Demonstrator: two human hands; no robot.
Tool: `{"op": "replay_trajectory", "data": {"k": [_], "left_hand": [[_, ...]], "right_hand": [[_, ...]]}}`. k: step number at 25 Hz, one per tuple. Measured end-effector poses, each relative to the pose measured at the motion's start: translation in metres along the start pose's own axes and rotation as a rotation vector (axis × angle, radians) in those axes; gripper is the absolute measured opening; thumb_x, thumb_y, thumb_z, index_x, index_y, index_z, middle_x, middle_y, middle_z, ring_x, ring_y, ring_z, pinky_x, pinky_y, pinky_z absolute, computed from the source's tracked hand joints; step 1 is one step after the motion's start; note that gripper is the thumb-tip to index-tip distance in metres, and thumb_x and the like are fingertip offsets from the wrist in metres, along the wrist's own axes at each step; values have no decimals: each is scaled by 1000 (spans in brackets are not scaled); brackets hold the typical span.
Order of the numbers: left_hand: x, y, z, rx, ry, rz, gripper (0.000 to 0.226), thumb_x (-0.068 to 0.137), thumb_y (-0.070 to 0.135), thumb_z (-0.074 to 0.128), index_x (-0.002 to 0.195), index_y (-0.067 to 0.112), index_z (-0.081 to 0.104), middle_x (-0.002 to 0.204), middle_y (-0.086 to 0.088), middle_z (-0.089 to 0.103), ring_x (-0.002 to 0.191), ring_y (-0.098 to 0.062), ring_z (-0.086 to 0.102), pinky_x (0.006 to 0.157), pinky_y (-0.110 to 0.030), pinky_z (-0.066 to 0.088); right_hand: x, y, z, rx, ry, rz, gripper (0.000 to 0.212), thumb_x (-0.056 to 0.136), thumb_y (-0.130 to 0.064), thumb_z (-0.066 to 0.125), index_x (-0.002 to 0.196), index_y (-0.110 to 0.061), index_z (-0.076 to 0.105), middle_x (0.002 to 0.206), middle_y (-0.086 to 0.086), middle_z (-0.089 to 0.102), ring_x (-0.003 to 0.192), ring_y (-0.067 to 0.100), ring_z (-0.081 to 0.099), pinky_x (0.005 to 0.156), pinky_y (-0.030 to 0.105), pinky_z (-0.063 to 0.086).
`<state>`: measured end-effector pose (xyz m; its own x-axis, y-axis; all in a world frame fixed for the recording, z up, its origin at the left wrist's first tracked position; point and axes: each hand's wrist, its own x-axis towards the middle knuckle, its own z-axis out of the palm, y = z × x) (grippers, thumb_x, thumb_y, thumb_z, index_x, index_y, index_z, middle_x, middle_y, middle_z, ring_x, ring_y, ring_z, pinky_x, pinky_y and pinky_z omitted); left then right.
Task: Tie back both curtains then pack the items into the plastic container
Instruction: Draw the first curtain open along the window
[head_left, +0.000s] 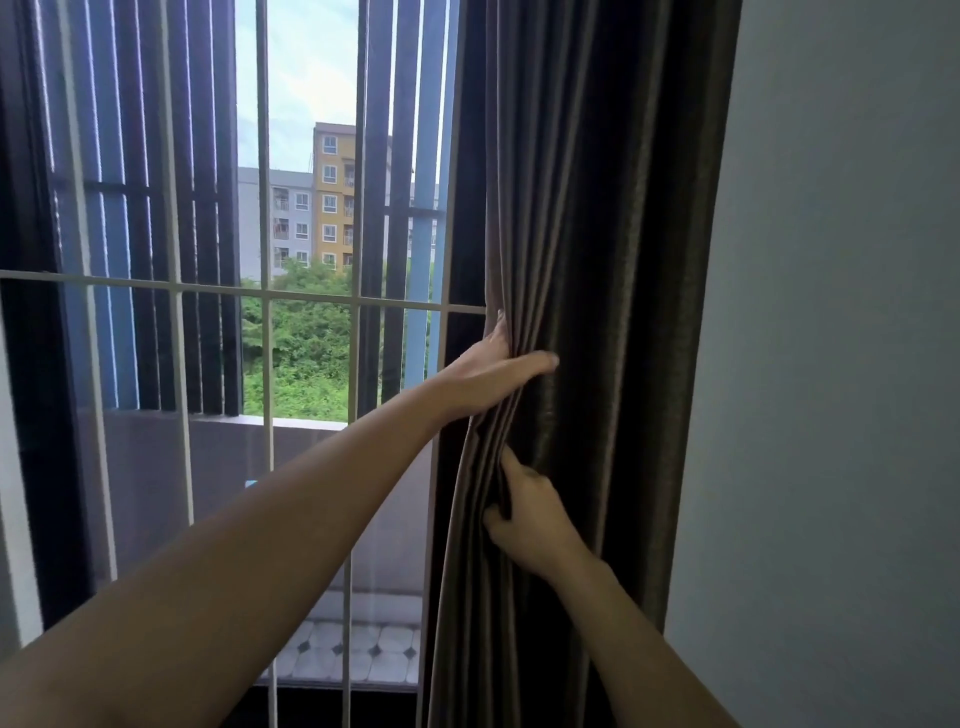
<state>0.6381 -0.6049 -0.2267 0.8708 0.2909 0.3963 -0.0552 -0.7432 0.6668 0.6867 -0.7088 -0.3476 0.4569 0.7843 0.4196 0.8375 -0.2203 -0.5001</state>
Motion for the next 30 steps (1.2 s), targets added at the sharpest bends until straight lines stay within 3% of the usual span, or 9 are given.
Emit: {"op": "replay_trajectory", "data": {"k": [2, 4, 7, 12, 14, 17, 19, 24, 30], "left_hand": [[3, -4, 4, 98, 38, 21, 75, 77, 43, 52, 144, 22, 23, 141, -15, 41, 111, -23, 56, 96, -38, 47], [5, -7, 4, 98, 50, 8, 69, 84, 26, 45, 147, 21, 18, 138, -16, 45, 113, -30, 55, 90, -35, 48], [0, -8, 0, 60, 37, 15, 65, 87, 15, 41, 147, 19, 17, 122, -7, 54, 99, -20, 58, 86, -30, 47], [-6, -3, -1, 67, 39, 62, 47, 89, 9, 39, 136, 11, 33, 97, 4, 51, 85, -13, 53, 72, -23, 40], [-4, -4, -1, 60, 51, 51, 46, 89, 9, 38, 135, 8, 33, 92, 4, 51, 78, -11, 51, 67, -22, 40], [1, -10, -1, 41, 44, 37, 57, 89, 12, 37, 144, 14, 24, 120, -2, 50, 96, -12, 54, 80, -24, 41], [4, -13, 1, 27, 41, 36, 62, 89, 14, 37, 147, 20, 18, 135, -3, 44, 108, -16, 51, 91, -29, 40], [7, -9, 6, -2, 36, 19, 77, 79, 29, 37, 149, 28, 7, 153, -1, 26, 130, -23, 39, 111, -42, 33], [4, 3, 18, 66, 51, 51, 88, 70, 56, 57, 143, 21, 22, 140, -6, 44, 117, -22, 52, 99, -37, 43]], "right_hand": [[-6, -2, -10, -169, 81, -56, 51, 73, -21, 59, 122, -20, 45, 111, 5, 60, 107, 25, 57, 94, 34, 47], [-4, -1, -28, -285, 481, -152, 50, 72, -28, 61, 120, -19, 52, 122, 4, 58, 118, 24, 49, 104, 40, 39], [13, -9, -71, 9, 895, -130, 60, 80, -15, 65, 135, -11, 40, 141, 11, 43, 130, 21, 37, 110, 37, 34], [49, -8, -106, 201, 590, 48, 91, 85, -3, 62, 149, -23, 0, 139, 13, 46, 120, 24, 52, 102, 38, 44], [45, 2, -91, 176, 439, 68, 87, 83, 3, 59, 149, -26, 10, 131, 11, 54, 114, 24, 58, 99, 34, 46], [19, 17, -51, 181, 165, 3, 80, 78, 7, 59, 146, -22, 27, 133, 4, 55, 124, 17, 51, 103, 19, 35], [3, 22, -32, 215, 54, -13, 81, 78, 4, 58, 146, -25, 26, 130, 3, 57, 121, 14, 53, 107, 24, 36], [-1, 28, -15, 121, 13, -15, 80, 76, -7, 57, 144, -31, 22, 119, 6, 62, 106, 18, 61, 98, 33, 49], [0, 18, -11, 72, -82, 34, 79, 69, -16, 58, 141, -23, 25, 116, 8, 57, 106, 23, 58, 94, 36, 50]]}}
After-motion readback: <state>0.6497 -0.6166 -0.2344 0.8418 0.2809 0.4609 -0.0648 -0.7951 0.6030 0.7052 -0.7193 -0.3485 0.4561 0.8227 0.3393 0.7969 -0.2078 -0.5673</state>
